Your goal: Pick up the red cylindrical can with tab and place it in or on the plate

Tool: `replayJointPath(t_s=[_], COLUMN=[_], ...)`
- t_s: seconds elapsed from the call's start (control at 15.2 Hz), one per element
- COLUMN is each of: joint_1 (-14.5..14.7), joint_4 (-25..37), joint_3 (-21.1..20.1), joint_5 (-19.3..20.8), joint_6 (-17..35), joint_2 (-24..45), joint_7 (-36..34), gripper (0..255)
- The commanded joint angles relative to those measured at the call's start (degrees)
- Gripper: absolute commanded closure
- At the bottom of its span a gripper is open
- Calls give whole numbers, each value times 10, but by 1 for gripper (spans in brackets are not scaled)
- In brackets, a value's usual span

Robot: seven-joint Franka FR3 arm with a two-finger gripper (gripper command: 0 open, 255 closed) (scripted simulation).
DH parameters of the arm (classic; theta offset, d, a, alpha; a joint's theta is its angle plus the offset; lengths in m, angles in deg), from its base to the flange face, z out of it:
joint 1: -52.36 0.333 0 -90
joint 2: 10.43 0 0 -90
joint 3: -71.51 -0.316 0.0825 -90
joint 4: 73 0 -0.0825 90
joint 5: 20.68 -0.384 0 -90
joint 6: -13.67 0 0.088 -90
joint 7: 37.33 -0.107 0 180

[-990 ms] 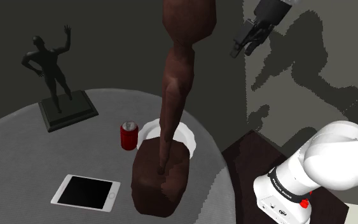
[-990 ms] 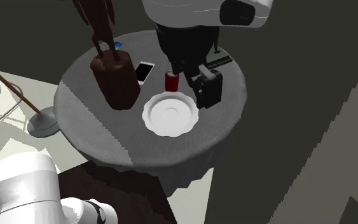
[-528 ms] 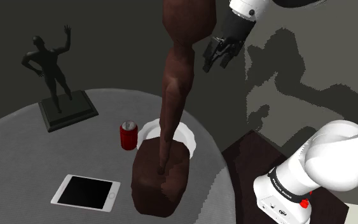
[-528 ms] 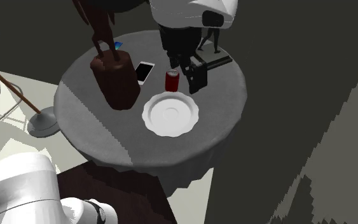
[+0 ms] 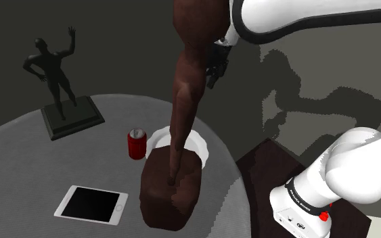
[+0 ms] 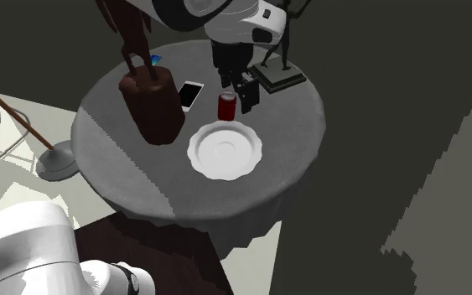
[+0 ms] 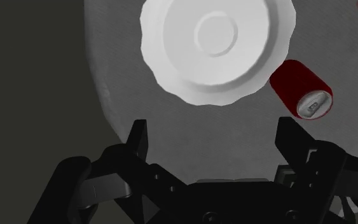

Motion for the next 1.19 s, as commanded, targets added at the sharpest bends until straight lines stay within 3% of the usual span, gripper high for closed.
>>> replayJointPath(t_s=[0.0, 0.33, 0.66, 1.12], joint_1=[3, 8, 25, 84], joint_4=[18, 64, 127, 246], joint_3=[-24, -73, -106, -110], joint_5=[7, 44, 106, 200], joint_6=[18, 54, 76, 75], joint_2=[41, 141, 254, 421], joint_7=[-29, -99, -178, -278], gripper=[0, 0, 0, 0])
